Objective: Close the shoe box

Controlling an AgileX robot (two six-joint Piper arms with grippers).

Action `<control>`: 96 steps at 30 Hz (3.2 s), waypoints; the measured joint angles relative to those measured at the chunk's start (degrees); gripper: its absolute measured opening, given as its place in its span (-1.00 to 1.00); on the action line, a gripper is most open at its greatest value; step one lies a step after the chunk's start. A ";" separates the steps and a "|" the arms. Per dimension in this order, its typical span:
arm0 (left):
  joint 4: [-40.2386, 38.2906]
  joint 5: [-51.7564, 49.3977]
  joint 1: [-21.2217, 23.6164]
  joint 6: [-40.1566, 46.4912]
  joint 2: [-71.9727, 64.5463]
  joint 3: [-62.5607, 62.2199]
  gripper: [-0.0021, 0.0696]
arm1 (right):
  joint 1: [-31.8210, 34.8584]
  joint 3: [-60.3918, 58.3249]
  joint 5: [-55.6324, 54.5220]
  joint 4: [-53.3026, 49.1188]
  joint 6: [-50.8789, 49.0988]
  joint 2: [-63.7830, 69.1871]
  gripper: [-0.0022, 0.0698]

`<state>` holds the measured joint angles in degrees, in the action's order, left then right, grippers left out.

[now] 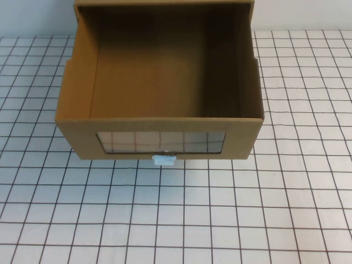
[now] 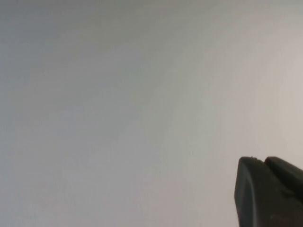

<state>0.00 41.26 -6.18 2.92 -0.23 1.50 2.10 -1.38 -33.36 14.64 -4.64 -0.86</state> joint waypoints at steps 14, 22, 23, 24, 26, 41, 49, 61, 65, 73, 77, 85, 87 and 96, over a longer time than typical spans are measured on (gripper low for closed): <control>-0.65 11.82 0.00 -2.13 0.00 0.00 -0.96 | 0.00 0.00 -12.35 0.36 -0.09 0.00 -0.98; -1.40 13.54 0.00 -6.91 0.00 -9.79 -0.96 | 0.00 12.18 -17.96 -3.74 -0.23 0.00 -0.98; -1.40 11.26 0.00 -6.99 0.03 -12.30 -0.96 | 0.00 15.12 -16.72 -5.19 -0.23 0.00 -0.98; -1.40 8.33 0.00 -7.04 0.03 -14.88 -0.96 | 0.00 18.24 -14.71 -6.27 -0.23 0.00 -0.98; -1.44 3.09 0.00 -7.04 -0.09 -19.51 -0.96 | 0.00 24.70 -9.21 -7.41 -1.74 -0.19 -0.98; -4.08 -55.87 0.00 -13.51 -29.09 -60.94 -0.96 | 0.00 49.68 44.71 -4.87 -10.33 20.22 -0.98; -3.97 -64.37 0.00 -10.46 -41.86 -64.03 -0.96 | 0.00 49.14 40.25 -0.76 -10.42 33.51 -0.98; -15.90 -72.09 -6.85 10.71 -64.00 -75.03 -0.96 | -2.45 54.40 63.18 10.44 14.91 37.31 -0.98; -18.00 -79.61 -9.78 13.55 -74.43 -88.78 -0.96 | -2.46 60.47 75.48 22.08 32.20 42.33 -0.98; -25.72 -92.78 -10.16 16.72 -93.91 -115.18 -0.96 | -4.76 62.94 90.00 47.98 52.51 50.45 -0.98; -31.41 -96.84 -10.16 19.39 -101.37 -122.92 -0.96 | -8.53 62.94 91.28 47.24 53.02 53.25 -0.98; -36.87 -101.92 -9.41 19.89 -108.22 -126.26 -0.96 | -22.11 62.94 85.11 39.56 48.73 56.21 -0.98; -39.97 -103.64 -8.00 19.99 -109.03 -126.35 -0.96 | -26.28 62.94 83.04 37.41 47.17 57.84 -0.98; -58.68 -109.63 1.64 19.10 -113.93 -126.35 -0.96 | -50.61 64.46 70.08 25.19 43.35 67.48 -0.98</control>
<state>-58.68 -68.37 -4.54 22.02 -114.16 -124.85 -48.51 63.08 36.72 39.83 38.71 66.62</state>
